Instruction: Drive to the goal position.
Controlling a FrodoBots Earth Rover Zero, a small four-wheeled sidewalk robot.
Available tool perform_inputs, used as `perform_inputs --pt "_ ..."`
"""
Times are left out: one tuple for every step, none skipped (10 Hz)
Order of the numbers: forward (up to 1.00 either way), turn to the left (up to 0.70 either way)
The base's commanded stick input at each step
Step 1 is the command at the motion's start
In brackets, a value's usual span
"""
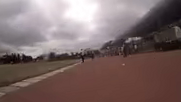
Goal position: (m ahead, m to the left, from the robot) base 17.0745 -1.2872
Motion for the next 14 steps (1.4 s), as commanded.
perform_inputs --pt "1.00 0.00" --pt "1.00 -0.08" --pt "1.00 -0.21" --pt "1.00 -0.27" --pt "1.00 -0.27" --pt "1.00 -0.27" --pt "1.00 -0.27" --pt "1.00 0.00" --pt "1.00 0.00" --pt "1.00 0.00" --pt "1.00 0.00" --pt "1.00 0.00" --pt "1.00 0.00" --pt "1.00 0.00"
